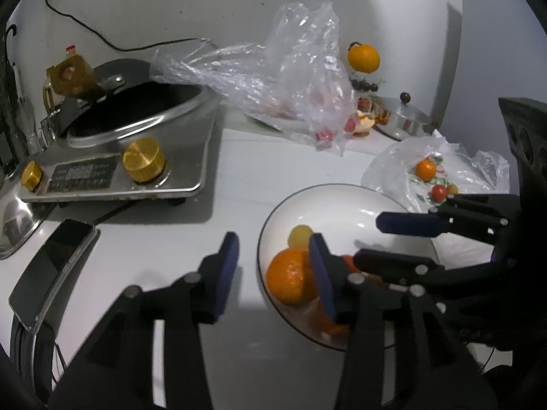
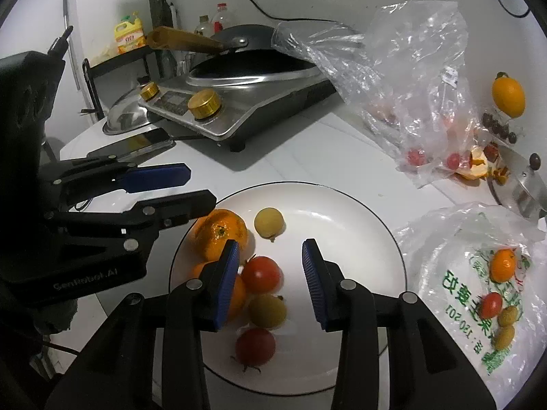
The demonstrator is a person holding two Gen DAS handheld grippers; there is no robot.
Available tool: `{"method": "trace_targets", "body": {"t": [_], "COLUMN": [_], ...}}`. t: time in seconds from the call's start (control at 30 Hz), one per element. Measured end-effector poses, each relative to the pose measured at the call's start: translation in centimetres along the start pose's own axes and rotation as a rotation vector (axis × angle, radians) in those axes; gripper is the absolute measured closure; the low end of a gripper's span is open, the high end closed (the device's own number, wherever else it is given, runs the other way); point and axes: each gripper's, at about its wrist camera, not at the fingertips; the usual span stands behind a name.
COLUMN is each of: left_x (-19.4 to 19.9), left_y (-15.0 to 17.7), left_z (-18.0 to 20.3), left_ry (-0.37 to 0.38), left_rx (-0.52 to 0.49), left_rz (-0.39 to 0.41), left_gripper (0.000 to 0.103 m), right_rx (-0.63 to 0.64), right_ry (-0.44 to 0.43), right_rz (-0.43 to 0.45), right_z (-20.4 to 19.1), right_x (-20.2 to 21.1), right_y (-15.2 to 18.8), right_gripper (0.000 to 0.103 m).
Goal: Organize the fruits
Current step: 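Lower the red tomato into the plate and open the right tool, then move both open tools back over the fruit on the plastic bag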
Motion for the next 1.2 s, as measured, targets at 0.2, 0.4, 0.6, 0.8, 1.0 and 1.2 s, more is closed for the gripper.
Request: {"method": "trace_targets", "body": {"t": [0.2, 0.4, 0.6, 0.8, 1.0, 1.2], "left_x": [0.6, 1.0, 1.3, 1.4, 1.5, 1.2], "left_y": [-0.2, -0.3, -0.5, -0.6, -0.8, -1.1], "left_z": [1.0, 2.2, 3.8, 5.1, 6.9, 8.9], "left_ry": [0.005, 0.009, 0.015, 0.019, 0.020, 0.024], "left_rx": [-0.013, -0.026, -0.048, -0.058, -0.081, -0.104], "left_rz": [0.009, 0.015, 0.019, 0.018, 0.016, 0.011], "left_gripper": [0.051, 0.051, 0.051, 0.051, 0.051, 0.051], "right_rx": [-0.021, -0.029, -0.045, -0.066, -0.084, -0.105], "right_ry": [0.013, 0.029, 0.043, 0.055, 0.068, 0.081], "right_rz": [0.020, 0.033, 0.045, 0.055, 0.069, 0.081], "right_z": [0.6, 1.2, 2.0, 3.0, 4.1, 5.5], "right_x": [1.4, 2.7, 3.9, 5.2, 6.4, 7.7], "right_y": [0.4, 1.1, 2.0, 3.0, 3.8, 4.9], "right_gripper": [0.063, 0.063, 0.063, 0.063, 0.063, 0.063]}}
Point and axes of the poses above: each gripper's, at about its wrist camera, not at the fingertips, and x roughly against the way its jaws point, z to its right, y to its underside, and after that the axes turned 2 degrees about -z, right-handed
